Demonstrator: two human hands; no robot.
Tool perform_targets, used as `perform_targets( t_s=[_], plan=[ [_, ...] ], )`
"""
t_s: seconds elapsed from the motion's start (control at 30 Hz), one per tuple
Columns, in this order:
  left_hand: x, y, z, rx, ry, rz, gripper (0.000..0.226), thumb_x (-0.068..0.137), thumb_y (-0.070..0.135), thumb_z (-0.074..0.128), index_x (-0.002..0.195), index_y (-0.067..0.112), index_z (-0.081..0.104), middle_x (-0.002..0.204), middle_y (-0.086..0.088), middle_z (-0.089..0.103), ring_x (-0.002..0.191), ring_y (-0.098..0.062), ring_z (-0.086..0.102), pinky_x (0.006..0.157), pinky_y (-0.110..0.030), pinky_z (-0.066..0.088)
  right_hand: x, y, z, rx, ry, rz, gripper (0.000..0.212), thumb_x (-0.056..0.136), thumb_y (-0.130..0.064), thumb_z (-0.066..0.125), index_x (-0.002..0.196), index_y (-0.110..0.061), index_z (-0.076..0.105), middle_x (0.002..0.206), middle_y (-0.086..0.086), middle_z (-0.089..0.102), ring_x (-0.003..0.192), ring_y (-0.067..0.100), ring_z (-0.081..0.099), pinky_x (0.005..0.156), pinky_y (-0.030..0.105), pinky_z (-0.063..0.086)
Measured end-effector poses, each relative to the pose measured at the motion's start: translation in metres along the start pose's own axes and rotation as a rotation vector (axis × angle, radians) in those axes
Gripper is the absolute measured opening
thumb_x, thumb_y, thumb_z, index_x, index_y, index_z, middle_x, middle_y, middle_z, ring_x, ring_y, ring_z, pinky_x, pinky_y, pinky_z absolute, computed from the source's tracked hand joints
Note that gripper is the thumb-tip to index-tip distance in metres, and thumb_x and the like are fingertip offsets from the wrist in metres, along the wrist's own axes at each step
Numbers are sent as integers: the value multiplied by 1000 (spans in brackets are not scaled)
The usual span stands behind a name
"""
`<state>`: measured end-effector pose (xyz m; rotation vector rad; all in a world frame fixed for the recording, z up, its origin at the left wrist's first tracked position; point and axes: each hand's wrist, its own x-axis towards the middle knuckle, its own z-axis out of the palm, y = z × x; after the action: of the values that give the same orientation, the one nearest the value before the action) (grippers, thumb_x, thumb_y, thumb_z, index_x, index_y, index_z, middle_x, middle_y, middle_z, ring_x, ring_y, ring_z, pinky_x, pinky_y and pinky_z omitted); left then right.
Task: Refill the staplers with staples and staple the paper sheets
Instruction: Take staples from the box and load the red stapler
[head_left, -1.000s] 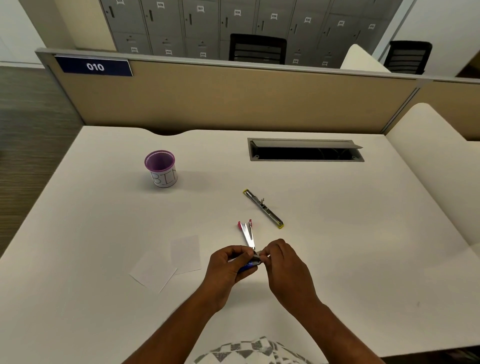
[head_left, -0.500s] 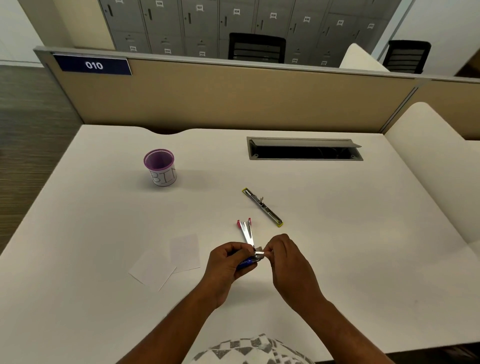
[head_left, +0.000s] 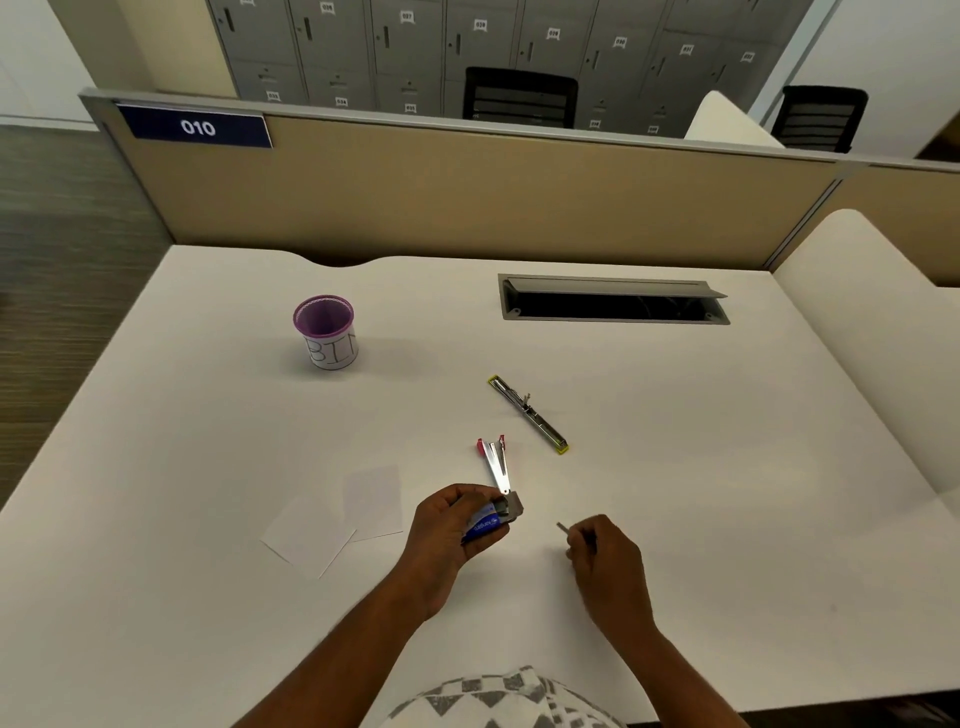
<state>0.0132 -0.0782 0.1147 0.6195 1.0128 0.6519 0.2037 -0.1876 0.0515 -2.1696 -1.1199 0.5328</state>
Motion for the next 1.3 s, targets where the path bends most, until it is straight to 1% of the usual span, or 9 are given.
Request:
perform_targets(
  t_s=[0.1,0.23,0.33,0.47,0.7,0.87,0.97,1.07,1.3],
  plan=[
    [-1,-1,-4,-9,-14,-2,12,95,9,62,98,2,71,99,-14,77,98,-33,73,88,-46,61,-1,18,3,-93,-10,6,22,97,-26,66,77,-27,56,71,-13,60,66,6,59,61,19,42],
    [0,-3,-4,-18,-11,-14,15,95,11,62,103,1,70,105,-17,75,100,-34,73,89,-48,61,9,20,1,-20,73,78,18,89,-38,74,80,-28,61,70,-13,67,68,4,64,64,23,50],
    [1,-4,-4,-14,-22,-25,16,94,10,64,106,1,70,108,-17,74,100,-33,73,86,-45,62,10,21,0,2,117,122,16,87,-21,77,85,-28,63,74,-15,68,72,3,66,67,25,52],
    [2,-4,-9,18,-84,-13,19,93,-1,63,104,7,77,108,-12,76,102,-28,74,80,-35,62,-5,20,-1,35,165,203,30,85,-8,75,83,-35,62,76,-17,69,72,-1,66,67,23,51],
    [2,-9,-9,46,-101,-9,25,93,-3,63,95,13,81,103,-8,78,99,-26,75,78,-30,62,-33,-4,7,140,19,181,20,83,-13,79,83,-31,69,77,-14,73,74,0,69,68,24,58],
    [3,-12,-6,100,-86,11,22,92,-3,64,100,11,79,105,-8,77,100,-26,75,81,-34,62,-29,-48,9,471,-132,191,5,91,-21,75,94,-24,73,87,-5,77,80,14,75,70,28,62],
    [4,-12,-4,144,-74,37,22,93,-2,63,104,12,77,106,-6,77,100,-23,75,81,-32,62,-23,-69,7,667,-154,205,11,97,-25,67,104,-18,72,93,2,78,83,20,77,69,28,62],
    [7,-10,-4,178,-64,56,22,94,-1,62,106,11,75,106,-6,77,100,-24,74,83,-31,61,-17,-77,5,685,-127,232,12,99,-24,64,101,-17,73,90,2,79,81,20,77,68,27,62],
    [10,-12,-2,273,-80,110,21,95,2,62,108,14,73,105,-4,76,96,-17,75,82,-26,60,-5,-81,4,645,-127,244,2,88,-19,78,89,-20,79,79,2,79,75,20,76,69,24,62]
  ],
)
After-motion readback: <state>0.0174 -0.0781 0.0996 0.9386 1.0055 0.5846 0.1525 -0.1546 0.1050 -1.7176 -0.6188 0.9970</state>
